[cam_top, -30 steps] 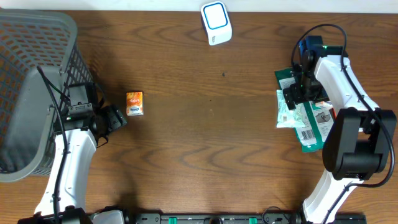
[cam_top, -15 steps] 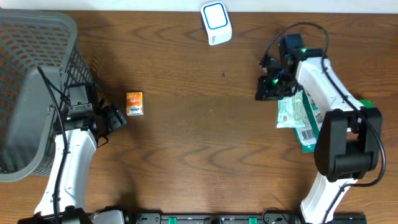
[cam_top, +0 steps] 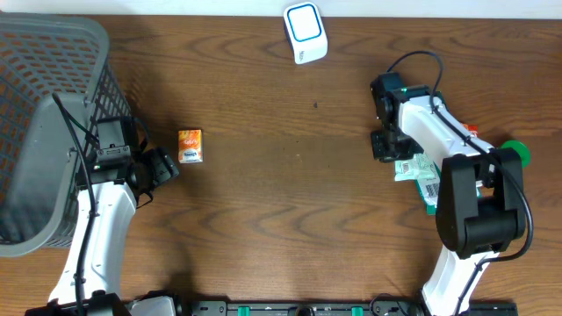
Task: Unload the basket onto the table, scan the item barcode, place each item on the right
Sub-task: 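Open the right gripper and move it to the table centre, then grasp the orange Kleenex tissue pack near the basket with the left gripper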
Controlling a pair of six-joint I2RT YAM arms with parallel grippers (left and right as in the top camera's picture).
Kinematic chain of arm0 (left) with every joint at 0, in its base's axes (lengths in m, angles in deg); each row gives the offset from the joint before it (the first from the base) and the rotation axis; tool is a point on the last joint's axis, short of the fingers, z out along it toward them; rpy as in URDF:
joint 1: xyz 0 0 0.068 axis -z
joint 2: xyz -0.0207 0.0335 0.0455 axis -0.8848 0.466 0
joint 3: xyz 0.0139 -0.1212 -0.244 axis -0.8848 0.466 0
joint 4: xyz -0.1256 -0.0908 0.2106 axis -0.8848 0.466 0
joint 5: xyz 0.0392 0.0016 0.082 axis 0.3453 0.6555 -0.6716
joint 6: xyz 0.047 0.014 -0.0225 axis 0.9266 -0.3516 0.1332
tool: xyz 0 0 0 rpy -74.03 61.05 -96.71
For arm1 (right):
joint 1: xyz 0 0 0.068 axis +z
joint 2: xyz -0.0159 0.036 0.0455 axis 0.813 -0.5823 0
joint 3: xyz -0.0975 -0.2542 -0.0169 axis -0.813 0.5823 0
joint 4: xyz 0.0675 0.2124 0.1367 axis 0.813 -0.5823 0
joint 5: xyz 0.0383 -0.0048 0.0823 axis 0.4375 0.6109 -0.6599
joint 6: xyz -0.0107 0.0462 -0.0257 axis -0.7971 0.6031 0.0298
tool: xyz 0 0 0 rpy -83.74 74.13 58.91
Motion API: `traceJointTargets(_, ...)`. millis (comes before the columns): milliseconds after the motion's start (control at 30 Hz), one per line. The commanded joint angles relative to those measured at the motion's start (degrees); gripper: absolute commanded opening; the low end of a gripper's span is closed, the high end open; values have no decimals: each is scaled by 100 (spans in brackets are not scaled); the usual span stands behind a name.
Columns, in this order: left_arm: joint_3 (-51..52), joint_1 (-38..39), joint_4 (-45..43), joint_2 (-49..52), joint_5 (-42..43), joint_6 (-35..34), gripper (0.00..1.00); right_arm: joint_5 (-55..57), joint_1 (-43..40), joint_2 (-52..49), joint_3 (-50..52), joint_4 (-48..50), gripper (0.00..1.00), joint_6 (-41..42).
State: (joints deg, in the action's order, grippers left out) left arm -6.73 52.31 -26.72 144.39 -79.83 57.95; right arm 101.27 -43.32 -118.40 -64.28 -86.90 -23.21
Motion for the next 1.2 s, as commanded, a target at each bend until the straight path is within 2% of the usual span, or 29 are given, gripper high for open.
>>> traceJointTargets(0,-48,-31,0,31,-74,-72,86,-1049,-7,98,-332,-15,31,96)
traceJointTargets(33,-48,-31,0,31,-74,-72,86,-1722,-9,98,-337,4,50,96)
traceJointTargets(67,-48,-31,0,31,-74,-72,86,-2072,-9,98,-337,11,64,96)
traceJointTargets(100,-48,-31,0,31,-72,-72,86,-2393,-9,98,-334,57,70,96)
traceJointTargets(233,-48,-31,0,31,-74,-72,86,-3215,39,98,-334,304,72,96)
traceJointTargets(500,-48,-31,-260,31,-28,-76,87,-3139,518,96,-334,433,72,-197)
traceJointTargets(567,-42,-31,-166,31,350,-74,87,-3139,605,96,-334,444,72,-317)
traceJointTargets(600,-22,-28,-179,33,638,-72,84,-3141,634,96,-334,463,72,-315)
traceJointTargets(633,-4,-22,-210,33,942,-17,71,-3139,658,96,-334,481,72,-313)
traceJointTargets(667,20,20,-258,33,1272,170,38,-3141,697,96,-334,503,72,-313)
traceJointTargets(700,44,90,-323,33,1325,229,31,-3139,730,96,-334,516,72,-315)
traceJointTargets(833,87,468,-658,37,903,275,30,-3139,800,96,-334,553,72,-313)
traceJointTargets(867,85,651,-844,37,848,619,31,-3141,820,96,-334,566,72,-315)
traceJointTargets(967,-72,872,-929,70,807,793,38,-3139,841,96,-334,566,72,-315)
traceJointTargets(1067,-616,872,-448,345,758,927,45,-3139,844,96,-334,566,72,-315)
traceJointTargets(1167,-1180,876,2,920,695,1373,69,-3139,844,96,-334,575,72,-315)
